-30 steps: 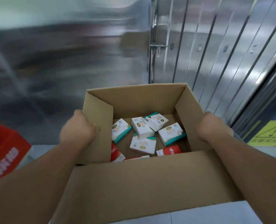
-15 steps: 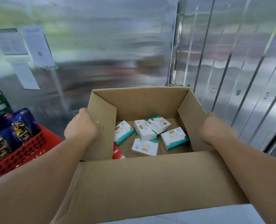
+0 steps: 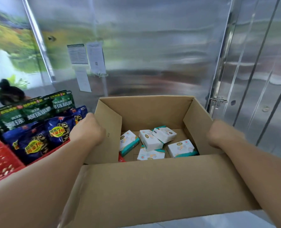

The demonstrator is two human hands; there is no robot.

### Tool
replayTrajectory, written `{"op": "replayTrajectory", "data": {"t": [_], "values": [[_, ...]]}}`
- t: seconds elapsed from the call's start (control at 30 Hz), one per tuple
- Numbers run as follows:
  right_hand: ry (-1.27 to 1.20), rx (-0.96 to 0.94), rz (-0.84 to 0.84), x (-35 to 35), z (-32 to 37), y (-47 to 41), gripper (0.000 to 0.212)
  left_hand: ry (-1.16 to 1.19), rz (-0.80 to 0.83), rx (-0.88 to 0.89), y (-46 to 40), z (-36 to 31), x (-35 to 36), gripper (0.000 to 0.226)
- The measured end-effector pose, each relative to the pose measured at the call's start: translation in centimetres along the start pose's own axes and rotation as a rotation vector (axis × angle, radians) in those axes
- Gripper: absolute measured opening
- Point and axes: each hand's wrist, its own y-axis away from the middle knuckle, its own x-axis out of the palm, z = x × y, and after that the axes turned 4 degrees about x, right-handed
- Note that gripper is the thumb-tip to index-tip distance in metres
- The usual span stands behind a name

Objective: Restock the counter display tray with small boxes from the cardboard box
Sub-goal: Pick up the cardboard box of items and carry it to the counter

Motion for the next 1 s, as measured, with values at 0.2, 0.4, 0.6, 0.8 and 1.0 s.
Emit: {"op": "replayTrajectory", "data": {"t": [0.2, 0.4, 0.6, 0.8, 1.0], "values": [[0.056, -0.153, 0.031, -1.4, 5.5, 1.5, 0.014, -0.086, 0.075, -0.069, 0.4, 4.9, -5.7, 0.024], [0.134, -0.244, 0.055, -0.8, 11.8, 5.3, 0.008, -0.134, 0.164, -0.137, 1.5, 11.9, -8.9, 0.021], [0.165, -0.313, 0.045, 0.4, 17.2, 9.7, 0.025, -0.128, 0.213, -0.161, 1.9, 18.6, -12.0, 0.033], [0.139, -0.291, 0.031, 0.9, 19.6, 11.3, 0.024, -0.118, 0.176, -0.123, 2.3, 22.0, -13.3, 0.025], [0.148, -0.322, 0.001, 0.7, 19.1, 10.3, 0.023, -0.064, 0.142, -0.132, 3.2, 22.8, -12.9, 0.022]]}}
